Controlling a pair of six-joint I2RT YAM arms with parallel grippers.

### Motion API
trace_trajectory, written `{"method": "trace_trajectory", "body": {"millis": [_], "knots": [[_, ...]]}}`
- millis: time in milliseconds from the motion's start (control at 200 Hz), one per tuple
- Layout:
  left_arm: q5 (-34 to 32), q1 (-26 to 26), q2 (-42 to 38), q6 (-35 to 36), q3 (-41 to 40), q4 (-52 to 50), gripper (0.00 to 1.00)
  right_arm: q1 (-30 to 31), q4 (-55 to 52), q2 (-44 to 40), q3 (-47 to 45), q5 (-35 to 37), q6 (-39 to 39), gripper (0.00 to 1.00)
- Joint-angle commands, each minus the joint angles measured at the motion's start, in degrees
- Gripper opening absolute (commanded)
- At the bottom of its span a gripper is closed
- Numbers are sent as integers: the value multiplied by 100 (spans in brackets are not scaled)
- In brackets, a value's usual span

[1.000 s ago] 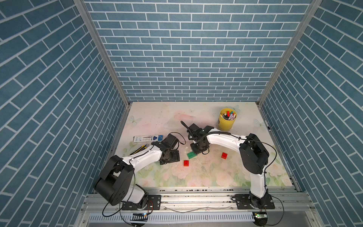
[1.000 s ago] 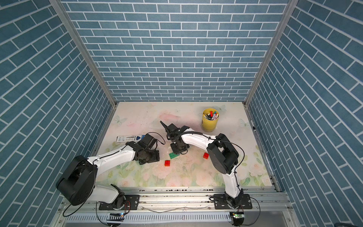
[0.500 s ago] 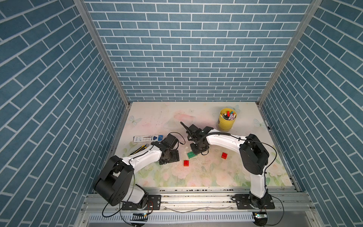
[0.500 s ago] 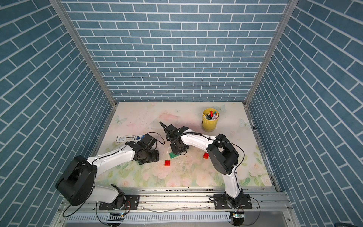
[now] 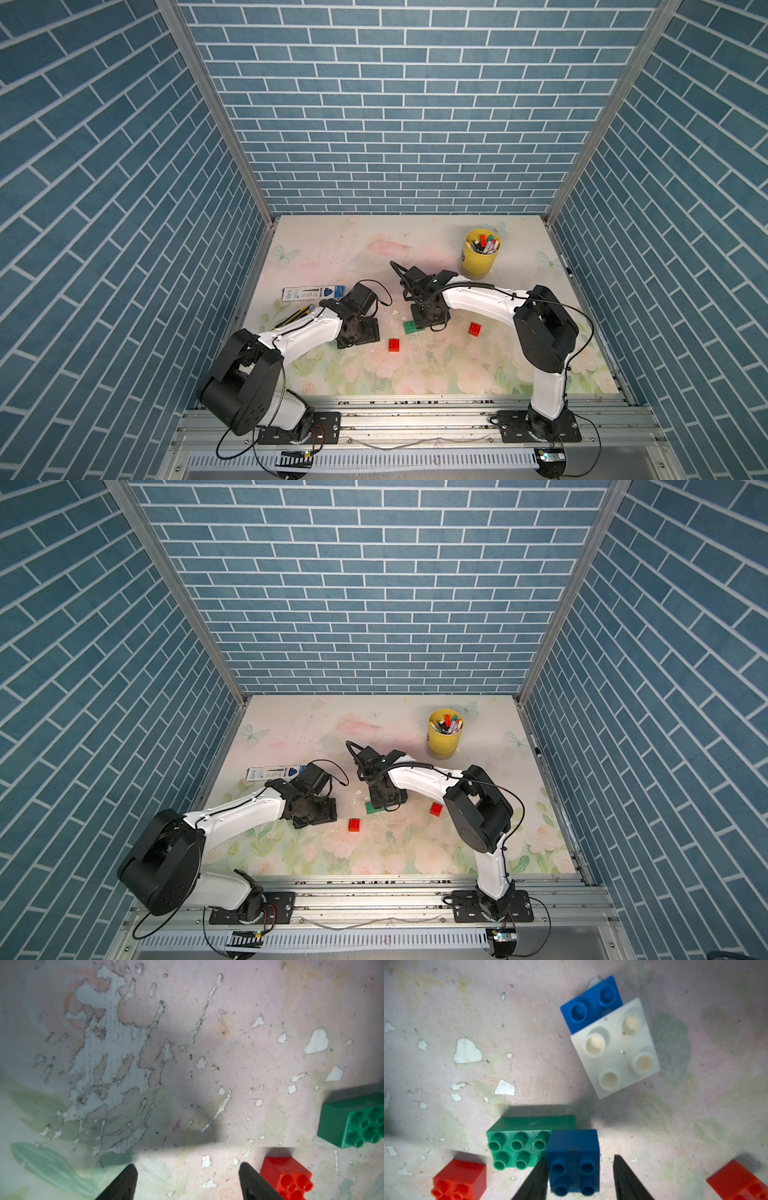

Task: Assemble the letter y with lego
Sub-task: Move the lego brick at the center of the board.

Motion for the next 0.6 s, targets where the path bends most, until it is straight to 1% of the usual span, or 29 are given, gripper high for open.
{"method": "trace_trajectory", "body": {"millis": [0,195,365,510,595], "knots": [[99,-9,-191,63,112,-156,81,-13,-89,-363,-54,82,291,54],[318,-229,-411,199,249,-239,77,-36,35,-939,-361,314,283,54],[590,-503,-332,322,395,-285,70,-187,222,-1535,-954,446,290,54],[639,-807,-59,305,608,-287,70,-521,445,-2069,-1624,467,386,54],[639,-947,209,287,802,-345,72,-731,555,-2347,-1972,503,431,54]]}}
